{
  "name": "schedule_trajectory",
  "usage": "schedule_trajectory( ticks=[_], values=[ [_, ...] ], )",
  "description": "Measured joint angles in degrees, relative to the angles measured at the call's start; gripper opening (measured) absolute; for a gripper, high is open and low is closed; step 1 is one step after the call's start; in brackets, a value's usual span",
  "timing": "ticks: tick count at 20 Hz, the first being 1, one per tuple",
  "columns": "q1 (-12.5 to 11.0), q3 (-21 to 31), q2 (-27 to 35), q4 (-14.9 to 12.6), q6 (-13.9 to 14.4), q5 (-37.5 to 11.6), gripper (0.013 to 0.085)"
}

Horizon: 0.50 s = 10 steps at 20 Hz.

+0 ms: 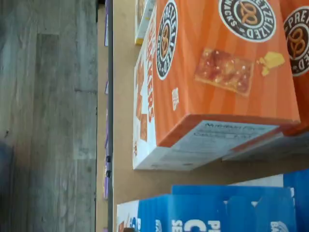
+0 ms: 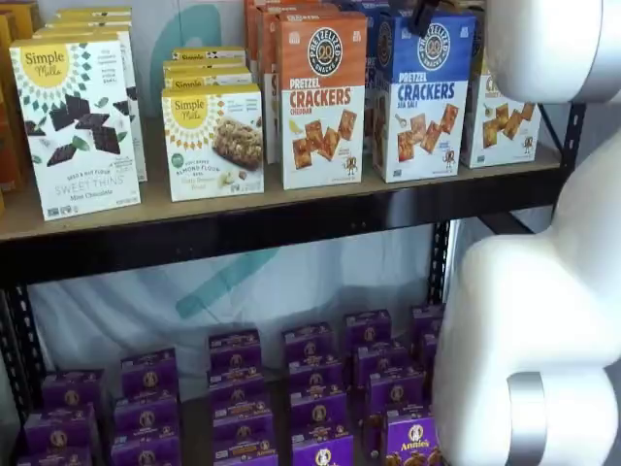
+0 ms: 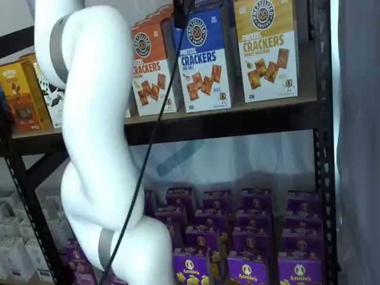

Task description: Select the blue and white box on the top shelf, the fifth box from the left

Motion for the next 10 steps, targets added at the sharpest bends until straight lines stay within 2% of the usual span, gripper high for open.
schedule_trajectory(
  ticks=[10],
  values=[
    [0.79, 0.61, 0.79, -2.63, -0.76, -1.53, 0.0850]
  ],
)
